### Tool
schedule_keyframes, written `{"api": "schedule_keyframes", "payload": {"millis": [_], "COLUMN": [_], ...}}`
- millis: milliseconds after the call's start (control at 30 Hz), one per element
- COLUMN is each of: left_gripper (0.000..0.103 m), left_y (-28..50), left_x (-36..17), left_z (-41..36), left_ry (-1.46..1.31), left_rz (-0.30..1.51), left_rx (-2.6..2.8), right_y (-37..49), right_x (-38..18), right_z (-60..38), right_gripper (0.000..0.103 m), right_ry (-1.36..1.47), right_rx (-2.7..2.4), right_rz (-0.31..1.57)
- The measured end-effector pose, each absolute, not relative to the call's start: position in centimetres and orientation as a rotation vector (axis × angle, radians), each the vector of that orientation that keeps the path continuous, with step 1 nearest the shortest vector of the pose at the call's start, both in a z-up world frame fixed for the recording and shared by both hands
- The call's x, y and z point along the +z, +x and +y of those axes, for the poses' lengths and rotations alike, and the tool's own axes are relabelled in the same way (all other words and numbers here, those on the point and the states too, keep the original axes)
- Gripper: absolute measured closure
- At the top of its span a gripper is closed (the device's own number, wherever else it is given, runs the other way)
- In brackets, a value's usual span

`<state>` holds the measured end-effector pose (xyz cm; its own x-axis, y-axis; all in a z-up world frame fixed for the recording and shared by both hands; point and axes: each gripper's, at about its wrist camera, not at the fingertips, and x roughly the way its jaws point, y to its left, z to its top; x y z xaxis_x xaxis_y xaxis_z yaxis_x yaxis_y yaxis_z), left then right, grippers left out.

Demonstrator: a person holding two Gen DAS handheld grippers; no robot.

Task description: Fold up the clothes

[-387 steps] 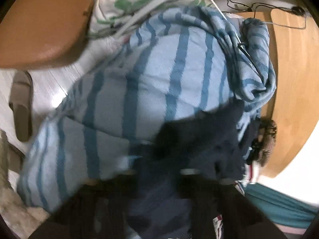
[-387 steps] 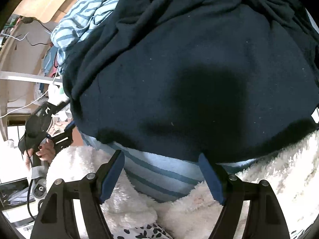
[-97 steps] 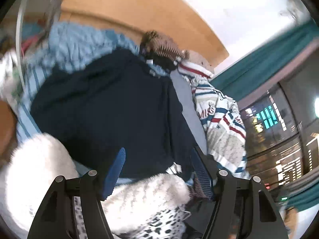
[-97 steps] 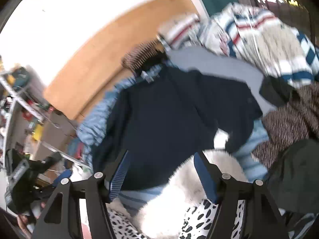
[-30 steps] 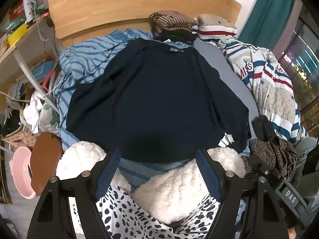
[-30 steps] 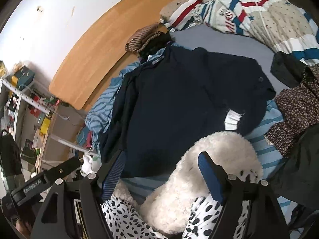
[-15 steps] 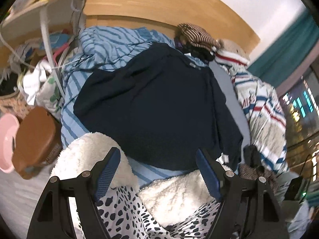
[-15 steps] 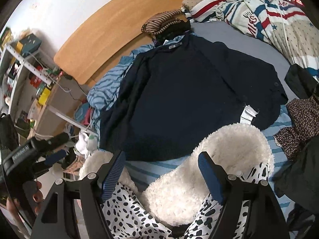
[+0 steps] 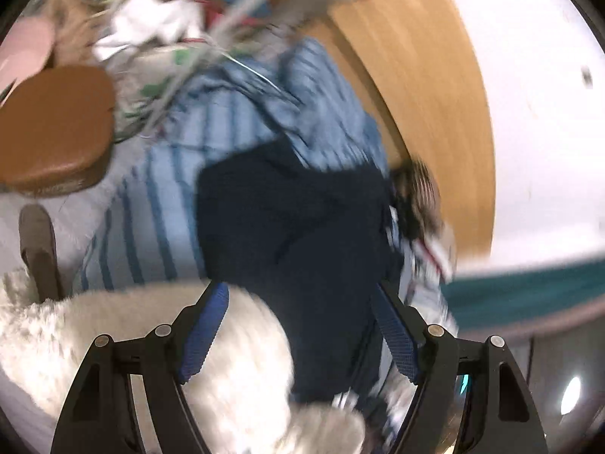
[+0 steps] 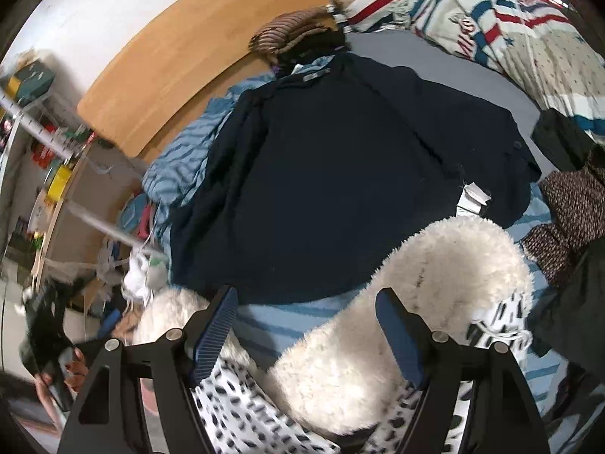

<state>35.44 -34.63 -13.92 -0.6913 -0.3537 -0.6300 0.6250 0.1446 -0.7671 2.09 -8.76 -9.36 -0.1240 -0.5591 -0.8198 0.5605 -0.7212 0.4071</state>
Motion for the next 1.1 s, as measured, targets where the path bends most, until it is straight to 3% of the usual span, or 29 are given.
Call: {"api": "schedule_keyframes", "payload": {"millis": [367, 733, 900, 967, 1033, 1100], "left_gripper": [0.025, 0.026, 0.043, 0.084, 0.096, 0.097], "left_y": [34.7, 32.9, 29.4, 28.9, 28.9, 29.0], "left_x": [-22.3, -28.6, -29.2, -28.9, -27.9, -26.3], "left_z": [-44.4, -52.1, -52.5, -52.1, -51.6, -51.1], "left_ry": [0.186, 0.421, 0.648, 0.694, 0.682, 0.647], "left_rz": [1.866, 1.839, 1.763, 1.715, 1.664, 1.601], "left_rx": [-1.500, -1.396, -1.536, -1.550, -1.583, -1.641], "right_y": [3.2, 2.8, 2.8, 2.9, 2.7, 2.3], "right_x": [-7.9, -11.5, -13.1, -13.7, -14.2, -14.6], "right_z": [-17.2, -24.4, -25.9, -26.1, -25.6, -25.0], "right_gripper": [0.024, 0.024, 0.024, 0.024, 0.024, 0.024], "right_ry": [1.354, 1.538, 1.579, 1.593, 1.608, 1.618], "right_rx": [-1.842, -1.688, -1.657, -1.649, -1.650, -1.661], "right_rz": [-0.043, -0.117, -0.085, -0.066, -0.067, -0.079]}}
